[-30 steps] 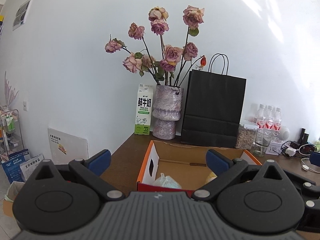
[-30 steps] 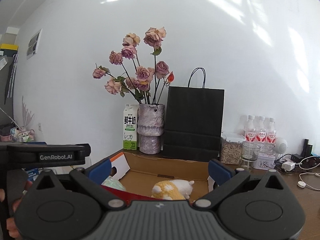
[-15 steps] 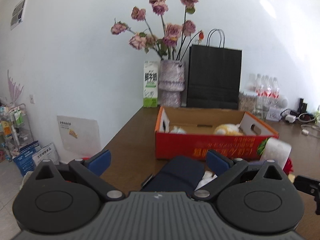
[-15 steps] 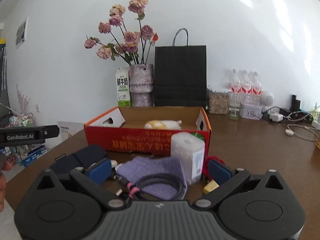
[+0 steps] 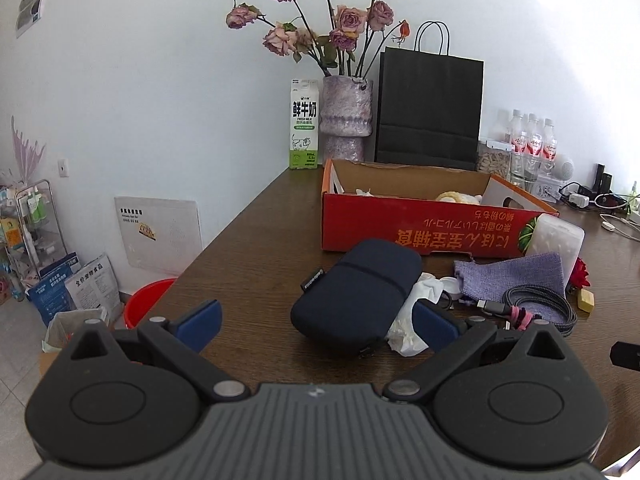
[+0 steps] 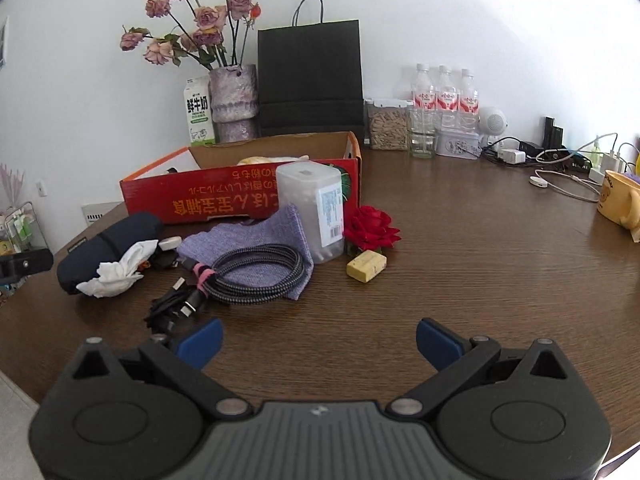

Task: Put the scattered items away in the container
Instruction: 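Move both grippers back toward the navy pouch and soap bar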

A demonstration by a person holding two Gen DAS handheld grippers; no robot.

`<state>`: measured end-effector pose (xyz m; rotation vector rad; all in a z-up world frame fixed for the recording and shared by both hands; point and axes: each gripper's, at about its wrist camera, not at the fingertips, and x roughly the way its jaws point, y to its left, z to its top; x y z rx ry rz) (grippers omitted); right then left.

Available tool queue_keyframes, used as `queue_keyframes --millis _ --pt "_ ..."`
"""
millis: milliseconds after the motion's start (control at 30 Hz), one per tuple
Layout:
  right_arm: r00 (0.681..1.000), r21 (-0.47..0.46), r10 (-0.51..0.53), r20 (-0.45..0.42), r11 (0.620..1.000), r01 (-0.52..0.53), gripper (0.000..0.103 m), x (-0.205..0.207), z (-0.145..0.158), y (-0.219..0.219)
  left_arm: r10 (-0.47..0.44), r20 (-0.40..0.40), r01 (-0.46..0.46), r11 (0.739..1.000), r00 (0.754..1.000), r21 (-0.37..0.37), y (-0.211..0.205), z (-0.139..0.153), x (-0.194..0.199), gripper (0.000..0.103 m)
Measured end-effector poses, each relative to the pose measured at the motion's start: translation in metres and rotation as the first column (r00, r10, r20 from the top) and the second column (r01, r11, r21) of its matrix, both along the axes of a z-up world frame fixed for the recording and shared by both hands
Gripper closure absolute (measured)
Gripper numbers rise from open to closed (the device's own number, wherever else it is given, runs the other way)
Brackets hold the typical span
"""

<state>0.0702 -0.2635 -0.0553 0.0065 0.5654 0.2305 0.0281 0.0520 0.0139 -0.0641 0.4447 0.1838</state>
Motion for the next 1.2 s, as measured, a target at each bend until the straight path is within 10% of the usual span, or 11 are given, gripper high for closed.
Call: queue_keyframes --millis 1200 --pt "0.996 -0.028 -0.079 -0.048 0.997 0.078 0.0 0.046 -0.02 -0.019 -0.016 -0.106 0.021 0.999 0.994 0.05 -0.003 -0.019 0.057 0.0"
